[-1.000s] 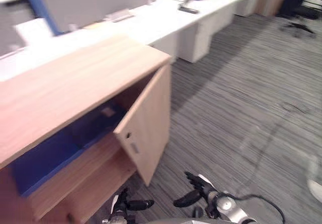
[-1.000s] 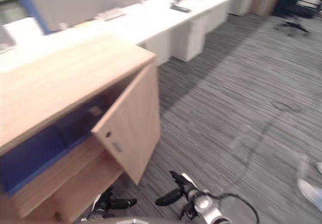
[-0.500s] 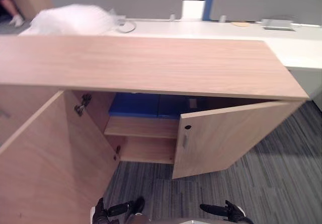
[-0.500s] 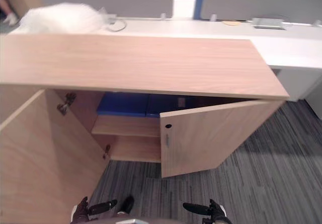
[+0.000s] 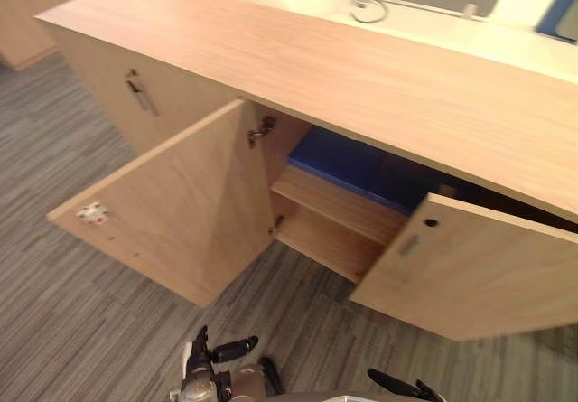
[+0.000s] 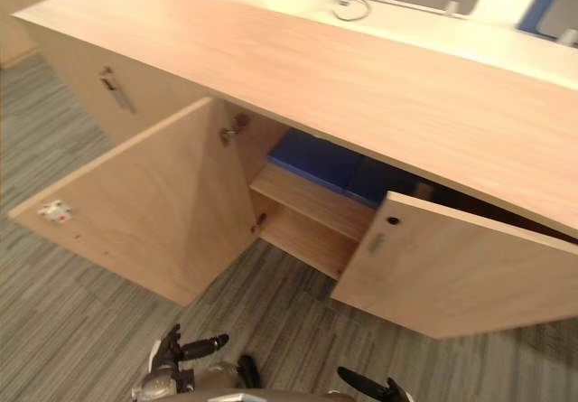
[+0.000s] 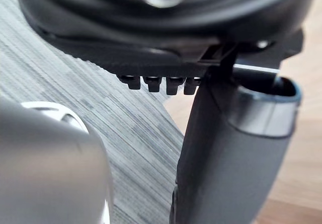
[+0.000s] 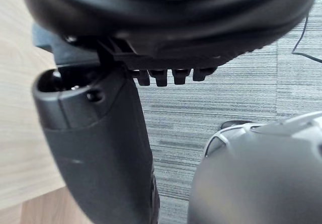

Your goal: Walk over to the cabinet, pick up the folder, carry it to the office cabinet, place the folder inside the office cabinet, then close the office cabinet door

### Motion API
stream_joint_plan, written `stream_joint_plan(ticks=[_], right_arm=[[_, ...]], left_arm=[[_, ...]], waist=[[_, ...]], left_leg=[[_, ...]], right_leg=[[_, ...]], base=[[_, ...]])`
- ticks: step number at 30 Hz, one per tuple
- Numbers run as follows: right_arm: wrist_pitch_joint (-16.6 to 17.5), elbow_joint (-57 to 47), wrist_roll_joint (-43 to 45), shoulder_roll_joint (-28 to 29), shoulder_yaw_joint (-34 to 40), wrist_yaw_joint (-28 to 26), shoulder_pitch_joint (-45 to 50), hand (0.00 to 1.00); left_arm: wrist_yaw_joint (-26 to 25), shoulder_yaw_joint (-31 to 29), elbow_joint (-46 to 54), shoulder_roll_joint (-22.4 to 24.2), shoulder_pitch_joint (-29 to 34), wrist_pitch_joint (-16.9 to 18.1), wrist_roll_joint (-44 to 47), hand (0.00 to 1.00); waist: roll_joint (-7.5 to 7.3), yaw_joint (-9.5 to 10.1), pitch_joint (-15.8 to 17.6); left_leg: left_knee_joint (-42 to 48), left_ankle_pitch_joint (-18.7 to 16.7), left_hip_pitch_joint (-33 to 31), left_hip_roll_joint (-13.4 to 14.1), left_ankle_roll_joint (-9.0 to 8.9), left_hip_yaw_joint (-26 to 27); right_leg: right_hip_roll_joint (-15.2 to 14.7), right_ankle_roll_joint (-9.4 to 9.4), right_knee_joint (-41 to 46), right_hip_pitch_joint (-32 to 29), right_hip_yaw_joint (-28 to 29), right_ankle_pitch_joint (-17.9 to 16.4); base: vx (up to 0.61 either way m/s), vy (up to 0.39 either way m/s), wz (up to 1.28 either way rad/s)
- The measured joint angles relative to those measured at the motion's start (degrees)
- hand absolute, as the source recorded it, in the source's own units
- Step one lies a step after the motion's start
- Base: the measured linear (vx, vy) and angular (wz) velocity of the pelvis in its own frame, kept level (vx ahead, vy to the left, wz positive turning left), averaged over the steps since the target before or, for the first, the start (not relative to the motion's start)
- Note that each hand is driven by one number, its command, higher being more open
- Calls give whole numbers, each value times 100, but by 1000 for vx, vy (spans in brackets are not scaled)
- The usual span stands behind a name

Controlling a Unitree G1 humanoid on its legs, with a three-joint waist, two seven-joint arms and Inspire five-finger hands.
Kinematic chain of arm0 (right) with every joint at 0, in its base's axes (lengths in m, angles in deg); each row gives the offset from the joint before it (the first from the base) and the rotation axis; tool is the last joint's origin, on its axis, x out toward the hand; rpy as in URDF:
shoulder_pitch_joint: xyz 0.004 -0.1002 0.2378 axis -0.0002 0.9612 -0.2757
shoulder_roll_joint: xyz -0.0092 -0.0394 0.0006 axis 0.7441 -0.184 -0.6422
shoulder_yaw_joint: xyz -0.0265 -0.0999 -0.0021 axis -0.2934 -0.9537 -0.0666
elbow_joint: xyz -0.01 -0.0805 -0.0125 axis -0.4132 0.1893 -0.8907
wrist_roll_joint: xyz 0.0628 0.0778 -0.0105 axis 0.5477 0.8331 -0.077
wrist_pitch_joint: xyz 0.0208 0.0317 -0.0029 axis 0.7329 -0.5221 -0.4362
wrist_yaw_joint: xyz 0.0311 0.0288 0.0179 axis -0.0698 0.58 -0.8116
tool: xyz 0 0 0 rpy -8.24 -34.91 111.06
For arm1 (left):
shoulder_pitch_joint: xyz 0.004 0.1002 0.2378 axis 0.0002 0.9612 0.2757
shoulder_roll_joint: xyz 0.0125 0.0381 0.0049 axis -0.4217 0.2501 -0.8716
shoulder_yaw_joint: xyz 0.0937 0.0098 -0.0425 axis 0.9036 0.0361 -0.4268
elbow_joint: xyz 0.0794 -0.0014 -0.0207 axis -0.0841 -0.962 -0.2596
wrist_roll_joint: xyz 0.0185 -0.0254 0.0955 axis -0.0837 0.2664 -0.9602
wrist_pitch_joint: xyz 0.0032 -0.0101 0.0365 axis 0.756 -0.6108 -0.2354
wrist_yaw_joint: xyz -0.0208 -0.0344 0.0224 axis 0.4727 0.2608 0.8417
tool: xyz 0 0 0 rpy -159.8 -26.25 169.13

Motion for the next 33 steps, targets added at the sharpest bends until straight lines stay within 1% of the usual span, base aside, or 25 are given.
stream_joint_plan(ticks=[1,2,3,4,5,8,12,15,16,17,19,21,23,25,26,27,30,33], right_arm=[[6,-39,16,9,45,-2,72,100],[17,-48,19,-20,108,-2,114,100],[20,-55,21,-15,108,0,117,100],[20,-72,28,20,110,5,108,100],[2,-74,34,39,111,13,77,100],[-21,-67,59,43,110,21,75,100],[-18,-66,59,46,109,18,19,100],[-25,-54,62,43,110,20,14,100],[-27,-41,64,39,110,19,15,100],[-31,-41,65,39,110,18,16,100],[-50,-42,63,38,110,-10,22,100],[-64,-41,59,23,112,-38,38,100],[-121,-42,53,-9,119,-67,48,100],[-154,-42,49,-16,128,-115,49,100],[-165,-44,25,-30,157,-153,50,100],[-167,-44,21,-37,168,-166,51,100],[-179,-44,17,-18,291,-216,74,100],[-199,-44,18,-18,347,-275,132,100]], left_arm=[[-5,108,0,-9,118,0,6,100],[11,206,17,-11,174,4,6,100],[18,234,30,-18,196,5,9,100],[32,282,24,-31,203,-4,23,100],[73,329,24,-43,198,-12,112,100],[113,345,36,-62,244,-12,289,100],[116,241,276,-7,373,-11,663,100],[104,-126,662,158,462,-23,986,100],[95,-384,970,245,488,-38,1213,100],[97,-488,1111,263,491,-43,1340,100],[77,-955,1700,274,456,-62,1789,100],[5,-1247,2001,244,395,-61,1888,100],[-73,-1695,2127,76,200,-64,1899,100],[-126,-1963,2126,-71,81,-76,1902,100],[-166,-2163,2119,-227,31,-108,1901,100],[-189,-2212,2110,-300,13,-122,1901,100],[-177,-2372,1980,-731,-83,-223,1916,100],[-59,-2355,1773,-1167,-262,-309,2289,100]], waist=[[74,-8,-87],[124,-26,-196],[119,-30,-210],[72,-49,-203],[60,-45,-191],[65,-43,-188],[76,-39,-195],[77,-39,-195],[77,-38,-195],[78,-38,-195],[90,-40,-205],[111,-48,-230],[154,-58,-258],[166,-66,-270],[203,-66,-305],[219,-65,-313],[224,-47,-359],[240,-33,-423]], left_leg=[[-788,397,293,-168,31,-132],[-1394,692,473,-267,44,-259],[-1615,804,546,-319,51,-322],[-1634,835,513,-380,70,-435],[-1634,855,511,-423,94,-514],[-1662,849,695,-426,83,-620],[-1666,829,772,-388,29,-613],[-1667,827,793,-368,3,-614],[-1667,828,794,-356,-7,-614],[-1667,829,794,-351,-12,-614],[-1668,829,797,-331,-24,-614],[-1668,828,802,-321,-26,-612],[-1668,818,852,-304,-41,-599],[-1669,795,909,-285,-75,-575],[-1669,780,927,-231,-98,-536],[-1669,773,933,-208,-109,-524],[-1669,743,973,-155,-153,-436],[-1667,722,1004,-99,-185,-401]], right_leg=[[-22,-37,101,-90,31,156],[0,-50,75,-161,62,187],[-2,-36,26,-155,62,195],[-24,21,-11,-119,46,188],[-27,86,-24,-64,23,219],[-10,183,-8,156,11,279],[19,186,-16,227,18,282],[42,186,-36,257,16,283],[57,186,-43,262,17,284],[63,186,-48,264,17,284],[88,184,-62,272,18,285],[102,180,-62,275,22,287],[117,174,-67,320,34,291],[136,160,-94,374,55,300],[180,88,-105,368,104,344],[201,63,-108,365,129,361],[244,43,-123,366,199,375],[299,0,-123,366,310,402]], base=[[92,168,56],[92,173,56],[57,89,52],[37,27,48],[36,-5,50],[28,-35,21],[21,-68,-1],[21,-58,-1],[17,-47,-1],[17,-55,-1],[11,-42,-1],[14,-33,-1],[18,-34,-3],[17,-35,-9],[21,-37,-14],[24,-32,-16],[27,-26,-14],[41,-36,-9]])
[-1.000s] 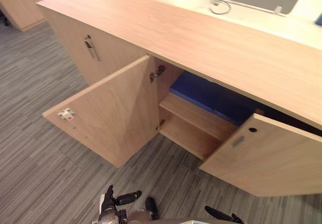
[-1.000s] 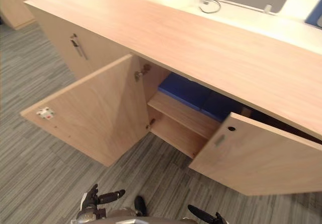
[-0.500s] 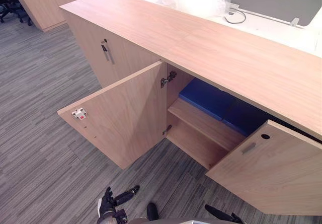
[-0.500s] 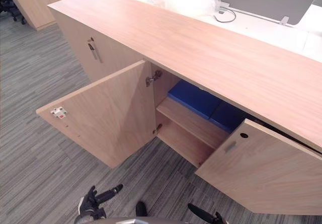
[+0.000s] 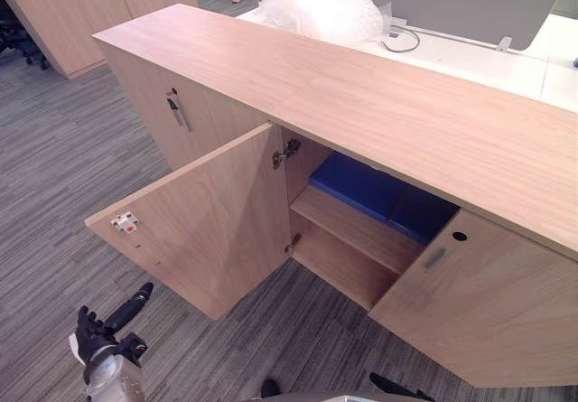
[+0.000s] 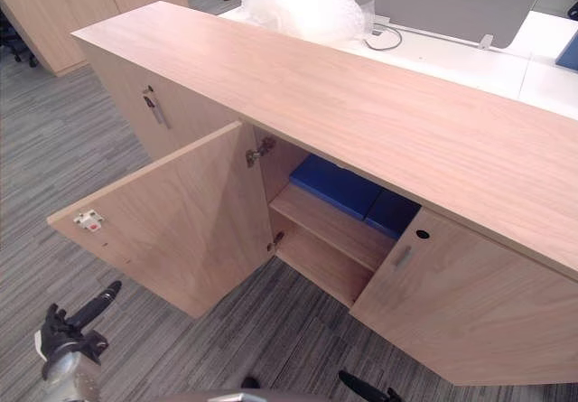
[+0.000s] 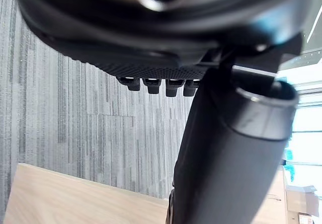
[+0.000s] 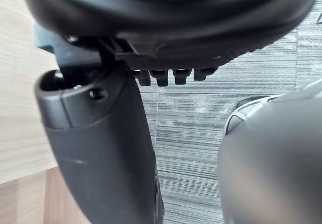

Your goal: Walk over to the cabinet, pick up the folder, carry it to the office cabinet, place the folder inside the office cabinet, then close the office cabinet door

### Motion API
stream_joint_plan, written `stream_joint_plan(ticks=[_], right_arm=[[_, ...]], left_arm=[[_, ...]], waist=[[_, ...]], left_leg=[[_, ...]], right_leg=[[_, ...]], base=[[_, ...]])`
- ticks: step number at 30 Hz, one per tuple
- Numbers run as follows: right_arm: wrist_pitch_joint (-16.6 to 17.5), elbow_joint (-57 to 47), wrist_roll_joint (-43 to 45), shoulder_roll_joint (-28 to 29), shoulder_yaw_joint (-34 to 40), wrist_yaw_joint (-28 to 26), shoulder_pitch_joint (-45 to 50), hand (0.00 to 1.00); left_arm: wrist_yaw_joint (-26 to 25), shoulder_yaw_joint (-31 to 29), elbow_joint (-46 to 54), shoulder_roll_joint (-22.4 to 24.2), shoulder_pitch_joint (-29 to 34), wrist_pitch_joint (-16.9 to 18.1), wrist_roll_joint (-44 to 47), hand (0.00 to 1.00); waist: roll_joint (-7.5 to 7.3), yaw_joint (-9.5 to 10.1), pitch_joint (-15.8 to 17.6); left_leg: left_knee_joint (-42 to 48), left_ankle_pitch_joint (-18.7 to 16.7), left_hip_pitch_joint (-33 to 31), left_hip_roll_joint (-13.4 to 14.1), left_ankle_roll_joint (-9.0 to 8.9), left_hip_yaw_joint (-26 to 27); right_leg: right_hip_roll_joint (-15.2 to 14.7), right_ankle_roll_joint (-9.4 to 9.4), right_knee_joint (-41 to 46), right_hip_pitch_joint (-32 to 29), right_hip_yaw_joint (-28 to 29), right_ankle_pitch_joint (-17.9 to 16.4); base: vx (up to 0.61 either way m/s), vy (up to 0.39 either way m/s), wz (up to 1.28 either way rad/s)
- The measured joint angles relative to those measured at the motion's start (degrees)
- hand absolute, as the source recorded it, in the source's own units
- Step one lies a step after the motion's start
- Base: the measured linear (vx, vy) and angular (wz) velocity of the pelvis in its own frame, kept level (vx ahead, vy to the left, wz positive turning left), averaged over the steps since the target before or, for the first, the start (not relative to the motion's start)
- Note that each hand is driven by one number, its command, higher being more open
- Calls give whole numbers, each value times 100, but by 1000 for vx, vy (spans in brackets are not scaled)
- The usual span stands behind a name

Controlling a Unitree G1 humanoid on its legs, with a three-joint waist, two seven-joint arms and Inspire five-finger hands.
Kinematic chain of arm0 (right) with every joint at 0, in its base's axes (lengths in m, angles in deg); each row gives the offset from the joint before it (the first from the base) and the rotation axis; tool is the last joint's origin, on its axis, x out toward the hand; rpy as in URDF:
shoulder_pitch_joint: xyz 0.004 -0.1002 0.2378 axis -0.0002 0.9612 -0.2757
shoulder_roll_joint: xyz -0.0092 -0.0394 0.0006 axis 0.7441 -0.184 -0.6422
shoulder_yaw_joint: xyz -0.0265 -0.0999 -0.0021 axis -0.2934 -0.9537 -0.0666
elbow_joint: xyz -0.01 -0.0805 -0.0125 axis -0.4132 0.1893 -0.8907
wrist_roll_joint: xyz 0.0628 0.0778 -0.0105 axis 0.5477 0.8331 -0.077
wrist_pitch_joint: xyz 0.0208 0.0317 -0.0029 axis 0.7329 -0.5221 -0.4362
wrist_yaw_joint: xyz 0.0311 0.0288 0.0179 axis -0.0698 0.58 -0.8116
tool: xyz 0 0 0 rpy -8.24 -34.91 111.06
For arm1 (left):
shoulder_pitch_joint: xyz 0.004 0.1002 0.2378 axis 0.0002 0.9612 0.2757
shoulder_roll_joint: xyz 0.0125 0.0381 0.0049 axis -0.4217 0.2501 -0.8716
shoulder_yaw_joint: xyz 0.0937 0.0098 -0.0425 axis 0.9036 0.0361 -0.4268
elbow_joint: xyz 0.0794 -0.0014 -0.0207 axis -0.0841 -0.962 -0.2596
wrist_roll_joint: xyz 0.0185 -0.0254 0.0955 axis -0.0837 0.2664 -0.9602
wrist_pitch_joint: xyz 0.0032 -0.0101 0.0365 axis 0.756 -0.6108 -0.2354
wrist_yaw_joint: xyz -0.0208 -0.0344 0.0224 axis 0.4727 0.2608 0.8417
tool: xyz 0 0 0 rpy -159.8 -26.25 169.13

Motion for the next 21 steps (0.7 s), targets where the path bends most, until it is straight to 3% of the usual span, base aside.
stream_joint_plan(ticks=[7,9,10,11,12,13,14,18,21], right_arm=[[-26,2,12,11,89,-91,126,100],[-27,0,20,-9,103,-122,174,100],[-20,-47,32,-95,157,-154,219,100],[-14,-82,33,-107,125,-168,218,100],[-15,-106,34,-85,78,-169,225,100],[-19,-94,34,-7,77,-170,234,100],[-43,-55,65,-2,103,-173,259,100],[-53,-43,68,-243,-39,-176,329,100],[-66,-45,174,-232,-183,-227,366,100]], left_arm=[[296,551,-5,-562,-307,-49,105,100],[371,712,-5,-653,-347,-50,166,100],[395,776,-8,-664,-435,-51,244,100],[399,772,-7,-689,-529,-47,315,100],[404,809,-8,-747,-579,-49,349,100],[326,934,-86,-892,-762,-68,429,100],[341,1000,-213,-939,-811,-70,523,100],[472,1386,-467,-1020,-805,-224,605,100],[648,1717,-589,-1308,-802,-234,506,100]], waist=[[2,51,-162],[69,43,-237],[212,31,-232],[238,38,-249],[179,40,-271],[-2,21,-240],[-3,0,-256],[292,129,-228],[252,176,-255]], left_leg=[[34,-12,114,188,-22,33],[37,-9,128,331,-26,30],[38,12,133,554,-53,13],[38,52,124,674,-114,37],[38,75,97,660,-150,36],[34,69,76,542,-314,15],[24,109,66,560,-401,-37],[3,180,56,683,-505,0],[2,203,54,717,-539,-23]], right_leg=[[142,-93,245,-40,218,88],[210,-108,573,-213,346,158],[287,-105,918,-462,474,-117],[321,-94,201,-495,484,-540],[297,-101,-289,-485,463,-319],[73,103,-628,-575,531,269],[102,150,-717,-525,576,218],[241,71,-810,-520,604,122],[274,64,-826,-502,586,119]], base=[[39,-49,-3],[31,-85,-9],[1,-120,-18],[-21,-132,-13],[-55,-154,-3],[-25,-216,21],[-25,-255,5],[-48,-124,-1],[-38,-32,4]])
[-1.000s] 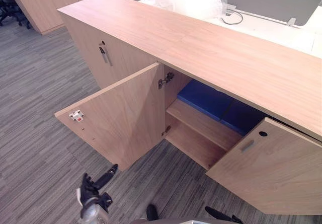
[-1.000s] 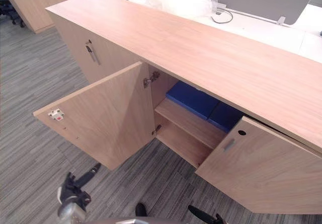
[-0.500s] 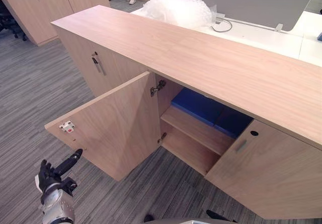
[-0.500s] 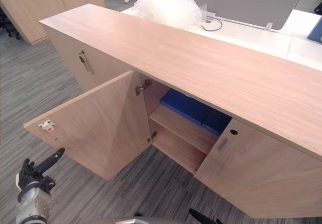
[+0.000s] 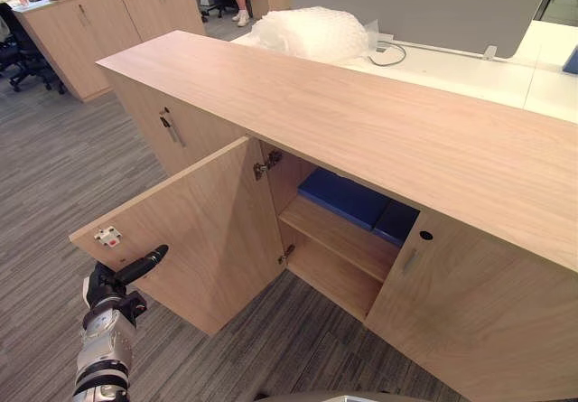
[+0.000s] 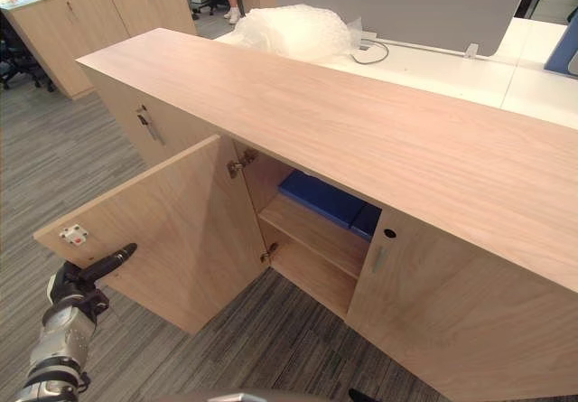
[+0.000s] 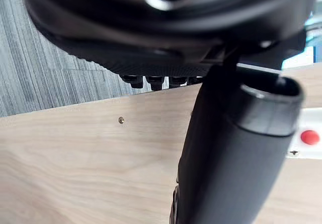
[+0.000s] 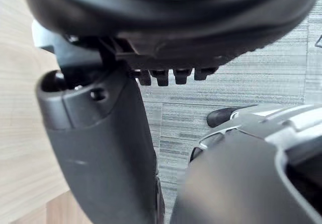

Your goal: Walk over to the cabinet, pick up the folder, carry it to the office cabinet, place the folder inside the office cabinet, then close the office cabinet door

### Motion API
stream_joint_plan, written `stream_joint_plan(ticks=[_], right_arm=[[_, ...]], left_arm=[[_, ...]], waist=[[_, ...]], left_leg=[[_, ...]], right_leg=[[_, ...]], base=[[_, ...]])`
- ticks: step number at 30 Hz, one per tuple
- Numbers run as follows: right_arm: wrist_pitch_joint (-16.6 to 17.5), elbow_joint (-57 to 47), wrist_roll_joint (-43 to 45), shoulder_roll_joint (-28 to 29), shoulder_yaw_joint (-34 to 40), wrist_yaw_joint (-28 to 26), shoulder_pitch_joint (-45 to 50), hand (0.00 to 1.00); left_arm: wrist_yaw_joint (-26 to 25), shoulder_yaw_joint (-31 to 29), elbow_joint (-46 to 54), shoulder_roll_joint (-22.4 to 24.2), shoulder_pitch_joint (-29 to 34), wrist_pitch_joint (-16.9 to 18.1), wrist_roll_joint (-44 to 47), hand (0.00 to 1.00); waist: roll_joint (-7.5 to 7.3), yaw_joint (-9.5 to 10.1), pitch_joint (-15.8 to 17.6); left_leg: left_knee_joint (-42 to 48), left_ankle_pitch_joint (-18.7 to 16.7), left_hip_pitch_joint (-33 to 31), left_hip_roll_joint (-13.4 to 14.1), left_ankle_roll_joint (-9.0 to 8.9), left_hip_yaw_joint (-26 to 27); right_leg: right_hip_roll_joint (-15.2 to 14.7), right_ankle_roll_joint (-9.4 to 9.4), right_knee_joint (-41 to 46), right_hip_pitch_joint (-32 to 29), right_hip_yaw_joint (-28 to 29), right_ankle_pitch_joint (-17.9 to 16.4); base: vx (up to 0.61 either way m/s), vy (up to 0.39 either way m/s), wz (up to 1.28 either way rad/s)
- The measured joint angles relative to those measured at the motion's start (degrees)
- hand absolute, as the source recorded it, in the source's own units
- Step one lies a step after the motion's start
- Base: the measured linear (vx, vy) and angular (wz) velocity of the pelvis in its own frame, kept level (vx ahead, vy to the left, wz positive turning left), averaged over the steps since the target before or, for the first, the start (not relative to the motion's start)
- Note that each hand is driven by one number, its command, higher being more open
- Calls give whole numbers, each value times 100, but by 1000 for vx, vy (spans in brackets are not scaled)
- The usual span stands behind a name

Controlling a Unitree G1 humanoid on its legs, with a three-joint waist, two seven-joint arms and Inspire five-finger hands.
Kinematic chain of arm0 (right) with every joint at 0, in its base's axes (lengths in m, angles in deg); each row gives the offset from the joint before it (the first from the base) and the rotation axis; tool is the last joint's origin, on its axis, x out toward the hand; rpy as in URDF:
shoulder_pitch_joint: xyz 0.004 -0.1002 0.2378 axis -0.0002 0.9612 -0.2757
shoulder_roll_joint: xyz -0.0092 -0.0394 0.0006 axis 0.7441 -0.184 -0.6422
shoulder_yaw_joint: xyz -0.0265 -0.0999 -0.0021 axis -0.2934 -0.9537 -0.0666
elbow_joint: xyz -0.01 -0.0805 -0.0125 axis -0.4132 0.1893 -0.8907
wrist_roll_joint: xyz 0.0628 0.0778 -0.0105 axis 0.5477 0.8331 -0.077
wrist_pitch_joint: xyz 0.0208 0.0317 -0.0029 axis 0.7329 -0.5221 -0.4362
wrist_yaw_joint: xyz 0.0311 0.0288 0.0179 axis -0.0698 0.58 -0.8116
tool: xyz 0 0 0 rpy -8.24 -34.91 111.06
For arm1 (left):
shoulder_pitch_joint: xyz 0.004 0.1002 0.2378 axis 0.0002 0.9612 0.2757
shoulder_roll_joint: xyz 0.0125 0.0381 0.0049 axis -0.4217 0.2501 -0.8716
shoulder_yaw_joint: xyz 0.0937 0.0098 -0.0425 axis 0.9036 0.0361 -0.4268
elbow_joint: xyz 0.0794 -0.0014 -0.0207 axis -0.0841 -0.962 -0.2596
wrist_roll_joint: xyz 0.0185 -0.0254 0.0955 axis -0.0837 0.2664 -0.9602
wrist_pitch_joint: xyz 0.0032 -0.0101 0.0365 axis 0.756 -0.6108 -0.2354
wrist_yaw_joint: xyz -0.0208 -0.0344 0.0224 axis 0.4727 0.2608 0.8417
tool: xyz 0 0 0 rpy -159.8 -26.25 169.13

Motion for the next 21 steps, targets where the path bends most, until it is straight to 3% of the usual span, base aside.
stream_joint_plan(ticks=[3,6,8,12,15,17,19,21], right_arm=[[0,-14,39,72,-122,-53,111,100],[4,-10,35,94,-200,-93,149,100],[41,13,28,69,-330,-185,159,100],[49,77,17,-4,-375,-271,207,100],[89,185,30,-145,-572,-313,198,100],[104,200,40,-175,-646,-350,177,100],[110,210,42,-208,-816,-352,96,100],[120,218,43,-211,-1036,-342,-19,100]], left_arm=[[284,652,-16,-565,0,-7,-377,100],[364,1544,83,-1136,25,-19,-866,100],[547,2385,898,-1746,435,-204,-1505,100],[964,3061,2447,-2275,1171,-254,-2453,100],[1317,3589,3735,-2302,1607,-256,-2937,100],[1626,4340,4536,-2222,1707,-238,-3273,100],[1832,4934,4981,-1793,1697,-48,-3630,100],[1890,5548,5091,-862,1614,245,-4056,100]], waist=[[-202,92,-47],[-298,122,-93],[-295,164,-90],[-229,294,-89],[-133,411,-90],[-117,398,-98],[-122,299,-98],[-176,135,-76]], left_leg=[[0,1,-23,-54,-2,-15],[0,5,-81,-132,5,-87],[1,9,-139,-267,20,-160],[0,15,-193,-523,128,-313],[-2,18,-259,-717,349,-483],[-2,19,-352,-807,411,-493],[-3,64,-410,-869,477,-480],[-3,74,-428,-929,495,-470]], right_leg=[[-48,24,-18,-1,-17,15],[-143,83,-42,4,-105,47],[-280,185,-53,3,-203,92],[-516,388,-84,95,-402,192],[-684,545,-93,144,-578,268],[-784,641,-94,120,-679,300],[-828,665,-93,98,-689,315],[-868,666,-108,70,-606,315]], base=[[-24,33,4],[-9,60,18],[-20,110,25],[-47,137,32],[-111,149,39],[-142,150,40],[-139,121,22],[-133,115,-2]])
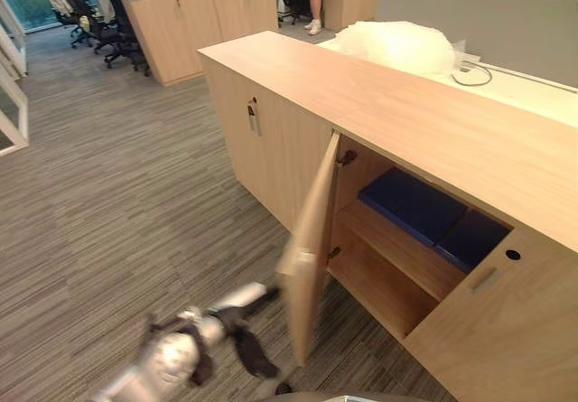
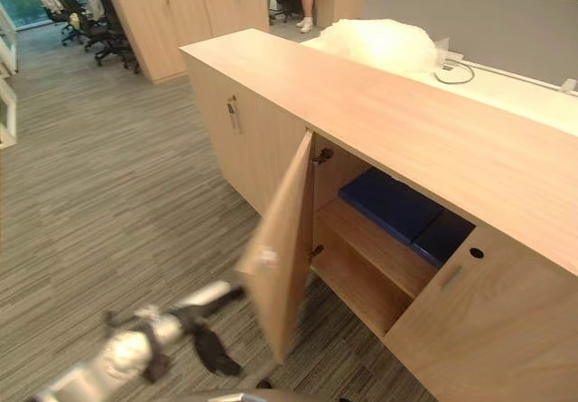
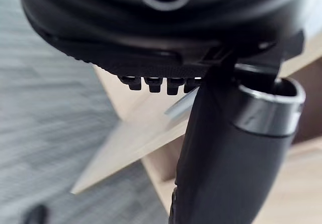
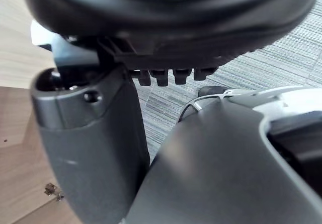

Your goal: Walk over to the cabinet, pick up the folder, carry it to the office cabinet, place the folder inside the office cabinet, then close the office cabinet door

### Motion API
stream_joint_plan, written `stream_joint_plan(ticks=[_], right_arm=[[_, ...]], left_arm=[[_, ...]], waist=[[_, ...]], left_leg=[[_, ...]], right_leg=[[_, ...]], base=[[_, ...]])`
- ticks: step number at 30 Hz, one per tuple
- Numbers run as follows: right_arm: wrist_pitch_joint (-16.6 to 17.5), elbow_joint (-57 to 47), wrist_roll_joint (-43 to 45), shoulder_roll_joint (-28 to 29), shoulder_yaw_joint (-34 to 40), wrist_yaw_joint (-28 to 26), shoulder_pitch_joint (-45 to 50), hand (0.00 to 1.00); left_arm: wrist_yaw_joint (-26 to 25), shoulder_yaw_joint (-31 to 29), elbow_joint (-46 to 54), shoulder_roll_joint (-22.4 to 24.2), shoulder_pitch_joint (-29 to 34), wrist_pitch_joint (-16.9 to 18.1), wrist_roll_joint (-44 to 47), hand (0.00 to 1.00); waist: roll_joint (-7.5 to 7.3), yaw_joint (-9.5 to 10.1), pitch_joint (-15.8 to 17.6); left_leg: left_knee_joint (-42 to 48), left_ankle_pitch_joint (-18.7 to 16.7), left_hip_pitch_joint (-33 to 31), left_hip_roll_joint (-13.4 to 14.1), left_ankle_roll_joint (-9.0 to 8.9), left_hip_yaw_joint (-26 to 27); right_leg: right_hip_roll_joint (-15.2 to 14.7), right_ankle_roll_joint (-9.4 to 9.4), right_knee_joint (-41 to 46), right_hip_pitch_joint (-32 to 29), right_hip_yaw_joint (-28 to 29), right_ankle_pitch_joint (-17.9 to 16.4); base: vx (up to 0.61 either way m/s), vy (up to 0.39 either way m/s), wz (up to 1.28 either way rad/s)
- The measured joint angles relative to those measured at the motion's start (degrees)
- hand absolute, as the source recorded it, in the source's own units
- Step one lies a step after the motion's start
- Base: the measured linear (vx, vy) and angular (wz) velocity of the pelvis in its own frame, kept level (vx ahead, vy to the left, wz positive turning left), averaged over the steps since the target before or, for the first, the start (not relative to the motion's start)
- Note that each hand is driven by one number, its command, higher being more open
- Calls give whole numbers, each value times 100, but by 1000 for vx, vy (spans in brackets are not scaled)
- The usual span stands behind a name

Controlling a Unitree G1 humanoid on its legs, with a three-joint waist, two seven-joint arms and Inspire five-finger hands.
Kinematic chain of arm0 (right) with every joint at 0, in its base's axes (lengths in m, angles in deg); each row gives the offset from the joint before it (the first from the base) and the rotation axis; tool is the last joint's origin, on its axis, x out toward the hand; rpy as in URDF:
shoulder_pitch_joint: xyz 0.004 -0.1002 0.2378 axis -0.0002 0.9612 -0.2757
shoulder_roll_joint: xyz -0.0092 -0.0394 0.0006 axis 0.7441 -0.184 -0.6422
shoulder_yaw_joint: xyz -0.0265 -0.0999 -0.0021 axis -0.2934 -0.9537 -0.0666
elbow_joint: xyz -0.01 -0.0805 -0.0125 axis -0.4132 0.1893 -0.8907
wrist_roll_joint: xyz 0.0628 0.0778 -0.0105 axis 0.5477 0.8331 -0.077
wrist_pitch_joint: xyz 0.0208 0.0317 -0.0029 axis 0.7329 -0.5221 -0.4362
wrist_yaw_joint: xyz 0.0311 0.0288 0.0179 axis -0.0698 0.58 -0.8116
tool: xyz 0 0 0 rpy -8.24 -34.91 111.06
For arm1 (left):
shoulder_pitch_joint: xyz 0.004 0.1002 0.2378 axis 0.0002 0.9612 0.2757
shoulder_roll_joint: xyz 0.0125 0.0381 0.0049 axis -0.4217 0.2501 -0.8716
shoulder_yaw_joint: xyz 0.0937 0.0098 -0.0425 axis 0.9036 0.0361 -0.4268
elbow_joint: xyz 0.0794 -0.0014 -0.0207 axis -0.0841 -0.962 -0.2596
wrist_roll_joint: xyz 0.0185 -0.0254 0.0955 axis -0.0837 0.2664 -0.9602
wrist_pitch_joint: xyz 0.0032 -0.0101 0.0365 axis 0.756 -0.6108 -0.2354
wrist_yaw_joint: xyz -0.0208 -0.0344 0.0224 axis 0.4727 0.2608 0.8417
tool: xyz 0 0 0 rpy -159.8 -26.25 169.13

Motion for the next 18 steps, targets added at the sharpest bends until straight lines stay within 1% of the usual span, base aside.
stream_joint_plan(ticks=[1,2,3,5,6,9,12,15,16,17,18], right_arm=[[3,-3,4,32,-96,15,-36,100],[17,-9,5,56,-174,36,-54,100],[38,-24,4,88,-286,72,-74,100],[52,-43,5,80,-382,89,-83,100],[57,-44,4,54,-452,93,-85,100],[98,-43,5,6,-607,137,-86,100],[109,-41,4,-4,-656,187,-82,100],[105,-36,3,-11,-755,225,-81,100],[109,-37,2,-21,-847,247,-91,100],[110,-40,5,2,-855,257,-119,100],[114,-41,8,16,-854,267,-133,100]], left_arm=[[-18,157,1,618,-62,138,-145,100],[-7,297,48,876,-198,350,-224,100],[-42,511,304,1021,-426,716,-366,100],[-121,598,485,1084,-592,959,-457,100],[-277,626,585,1185,-738,1167,-554,100],[-602,605,495,1323,-841,1212,-664,100],[-694,613,157,1391,-842,1212,-674,100],[-726,586,-831,1682,-835,1223,-604,100],[-734,468,-1386,1871,-790,1222,-395,100],[-746,193,-2027,2115,-676,1184,114,100],[-746,7,-2358,2253,-604,1100,593,100]], waist=[[-38,-75,15],[-91,-123,11],[-160,-224,-25],[-169,-255,-22],[-186,-255,-43],[-157,-259,-54],[-171,-277,-53],[-210,-284,-33],[-226,-302,-24],[-247,-343,-11],[-270,-357,3]], left_leg=[[0,-1,-16,-12,1,23],[0,-1,-29,-14,1,34],[0,2,-82,-13,1,38],[0,3,-88,-12,1,45],[0,12,-86,-13,-8,48],[0,9,-84,-16,-3,24],[0,9,-33,9,17,23],[1,-25,108,77,15,110],[1,-35,142,124,1,183],[1,-55,193,182,-28,268],[2,-75,232,219,-58,338]], right_leg=[[-9,-1,-20,-23,22,0],[-3,-8,-35,-43,27,-1],[17,-35,-49,-105,30,3],[27,-99,-88,-107,30,21],[41,-125,-146,-83,28,39],[54,-238,-168,-68,18,124],[86,-223,-196,4,0,131],[152,-253,-249,137,33,104],[193,-279,-248,137,83,89],[241,-301,-250,139,179,76],[269,-309,-252,143,239,71]], base=[[-70,65,-16],[-37,23,-17],[-7,-3,-12],[15,-18,-8],[29,-30,-1],[44,-51,6],[69,-80,-1],[84,-88,-14],[62,-66,-32],[62,-77,-40],[41,-65,-55]])
